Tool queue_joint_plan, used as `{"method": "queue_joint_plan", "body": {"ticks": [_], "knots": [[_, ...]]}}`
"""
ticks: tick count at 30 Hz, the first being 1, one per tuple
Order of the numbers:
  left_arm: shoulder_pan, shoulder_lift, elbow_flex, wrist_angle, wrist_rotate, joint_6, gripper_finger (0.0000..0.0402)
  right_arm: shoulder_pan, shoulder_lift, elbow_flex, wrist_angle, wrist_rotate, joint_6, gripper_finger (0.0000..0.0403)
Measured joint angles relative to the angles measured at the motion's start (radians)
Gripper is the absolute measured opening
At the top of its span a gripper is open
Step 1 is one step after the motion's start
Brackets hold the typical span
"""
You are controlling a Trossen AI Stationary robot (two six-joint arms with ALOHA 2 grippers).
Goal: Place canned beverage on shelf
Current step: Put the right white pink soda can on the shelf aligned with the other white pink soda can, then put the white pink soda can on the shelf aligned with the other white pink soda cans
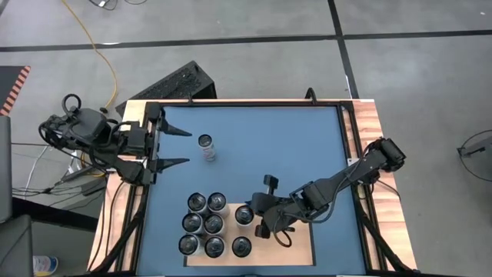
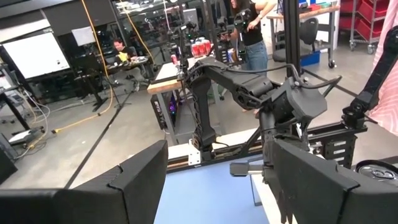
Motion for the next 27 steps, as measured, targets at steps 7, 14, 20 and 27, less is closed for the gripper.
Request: {"method": "queue_joint_plan", "body": {"ticks": [7, 14, 20, 27], "knots": [[0.000, 0.000, 0.000, 0.000, 0.000, -0.001, 0.0272, -0.023, 0.000, 0.000, 0.044, -0.019, -0.008, 0.0000], [0.000, 0.000, 0.000, -0.002, 0.000, -0.003, 0.0272, -0.031, 0.000, 0.000, 0.101, -0.022, -0.051, 0.0000], [0.000, 0.000, 0.000, -0.019, -0.001, 0.004, 0.0272, -0.037, 0.000, 0.000, 0.112, -0.024, -0.078, 0.0000], [0.007, -0.002, 0.000, -0.095, -0.138, -0.029, 0.0272, -0.038, -0.027, -0.001, 0.076, -0.021, -0.109, 0.0000]]}}
